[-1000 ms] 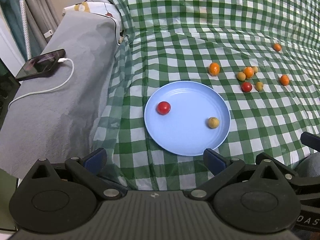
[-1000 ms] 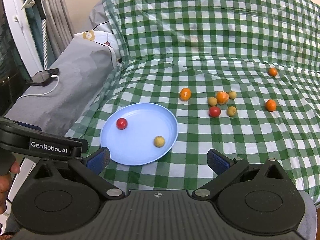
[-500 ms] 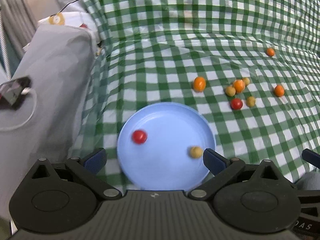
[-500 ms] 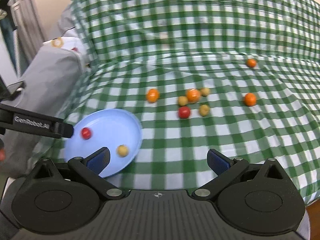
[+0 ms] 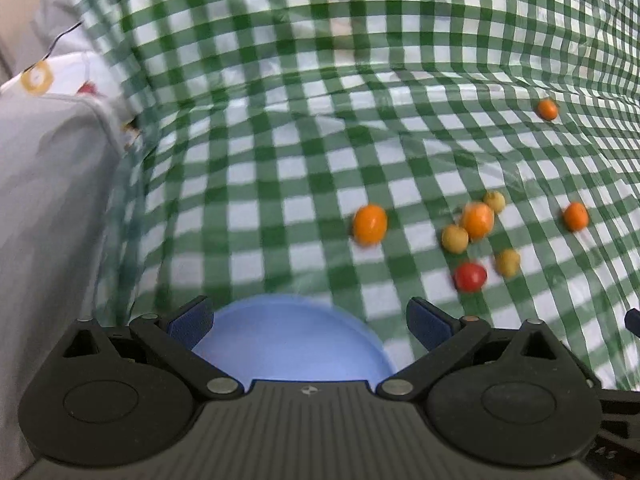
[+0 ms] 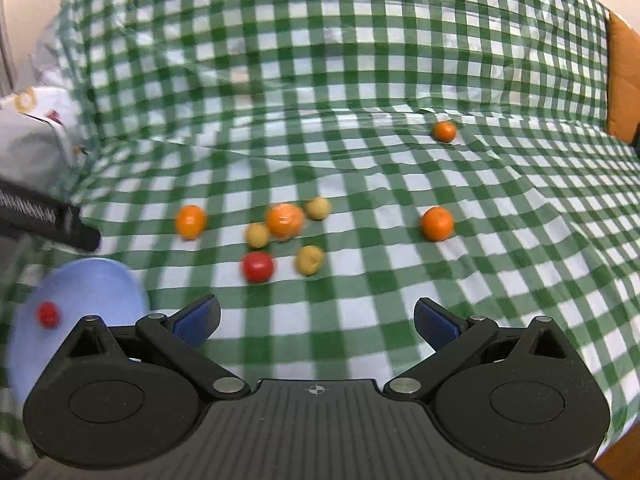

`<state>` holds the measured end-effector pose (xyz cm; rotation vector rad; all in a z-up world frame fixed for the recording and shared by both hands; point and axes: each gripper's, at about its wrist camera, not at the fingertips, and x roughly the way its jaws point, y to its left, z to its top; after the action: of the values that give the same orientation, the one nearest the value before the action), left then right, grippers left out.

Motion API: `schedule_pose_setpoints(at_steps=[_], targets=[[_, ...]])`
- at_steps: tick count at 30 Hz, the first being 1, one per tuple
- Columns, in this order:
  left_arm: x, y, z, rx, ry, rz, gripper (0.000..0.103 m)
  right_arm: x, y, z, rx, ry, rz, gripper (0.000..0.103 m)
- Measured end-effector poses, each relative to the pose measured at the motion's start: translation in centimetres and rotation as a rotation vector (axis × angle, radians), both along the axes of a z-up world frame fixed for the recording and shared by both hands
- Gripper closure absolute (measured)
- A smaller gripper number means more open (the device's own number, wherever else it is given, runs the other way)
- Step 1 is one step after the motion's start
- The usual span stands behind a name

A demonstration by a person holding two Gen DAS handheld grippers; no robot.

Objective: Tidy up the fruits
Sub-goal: 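Grasp an orange tangerine with the left tool while the right tool grasps a yellow fruit, then carry both fruits over the blue plate and open both tools to release them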

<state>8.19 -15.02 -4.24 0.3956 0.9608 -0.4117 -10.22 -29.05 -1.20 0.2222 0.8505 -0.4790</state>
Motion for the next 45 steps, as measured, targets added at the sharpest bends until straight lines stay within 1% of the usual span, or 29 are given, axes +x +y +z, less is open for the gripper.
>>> schedule_pose_setpoints(at_steps=[2, 8, 11, 13, 15, 18, 19, 20, 21, 22, 23, 25, 28, 32, 37, 39, 42, 45], targets=[[1.6, -1.6, -1.2, 0.011, 0.006, -0.014, 0.0, 1.3, -1.0, -1.5, -0.017, 0.018, -0.005, 0.001], [6.4, -5.5, -6.4, 0.059, 0.046, -0.028, 0.0, 5.5, -3.4, -6.4, -0.043, 0.081, -0.004, 0.001], [8.2, -6.4, -8.5, 0.064, 0.101, -0.029, 0.0, 7.1, -4.5, -8.3, -0.016, 0.105, -0.01, 0.001], [9.2, -6.9, -9.7, 0.074, 0.127, -0.023, 0.0, 7.8, -4.8, -9.2, -0.013, 0.118, -0.011, 0.001], [9.8, -7.3, -10.5, 0.09, 0.146, -0.01, 0.0, 8.1, -4.8, -9.5, -0.02, 0.095, 0.002, 0.001], [10.5, -7.4, -10.6, 0.057, 0.151, 0.011, 0.0, 8.6, -4.3, -9.7, -0.051, 0.083, 0.029, 0.003], [10.6, -7.4, -10.5, 0.054, 0.149, 0.01, 0.007, 8.7, -4.0, -9.7, -0.062, 0.081, 0.048, 0.009], [10.6, -7.4, -10.3, 0.053, 0.147, 0.001, 0.014, 8.6, -3.8, -9.6, -0.055, 0.068, 0.068, 0.03], [10.5, -7.3, -10.0, 0.038, 0.154, -0.017, 0.032, 8.1, -3.4, -9.4, -0.028, 0.046, 0.093, 0.043], [10.4, -7.3, -9.6, 0.021, 0.167, -0.031, 0.055, 8.0, -3.0, -9.1, -0.02, 0.038, 0.113, 0.061], [10.4, -7.2, -9.4, 0.015, 0.173, -0.03, 0.065, 7.9, -2.6, -9.0, -0.036, 0.048, 0.124, 0.075], [9.9, -7.0, -9.1, 0.019, 0.155, -0.02, 0.066, 7.7, -2.2, -8.9, -0.043, 0.049, 0.123, 0.075], [8.9, -6.5, -8.6, 0.028, 0.122, -0.029, 0.066, 7.2, -2.3, -8.6, -0.022, 0.047, 0.092, 0.075], [6.7, -4.6, -6.6, -0.042, 0.131, -0.007, 0.066, 6.0, -2.4, -6.7, -0.013, 0.023, 0.069, 0.075], [2.9, -1.9, -3.0, -0.134, 0.142, -0.019, 0.066, 4.2, -1.4, -3.8, 0.016, 0.017, 0.075, 0.075], [1.2, -0.2, -1.4, -0.161, 0.147, -0.015, 0.066, 3.5, -0.8, -2.7, 0.026, 0.015, 0.081, 0.075], [-0.9, 2.1, 0.4, -0.175, 0.128, -0.011, 0.066, 3.2, 0.2, -1.0, 0.047, 0.024, 0.111, 0.075], [-2.9, 4.6, 1.8, -0.16, 0.106, -0.002, 0.067, 1.7, 2.4, 0.8, 0.071, 0.031, 0.162, 0.075]])
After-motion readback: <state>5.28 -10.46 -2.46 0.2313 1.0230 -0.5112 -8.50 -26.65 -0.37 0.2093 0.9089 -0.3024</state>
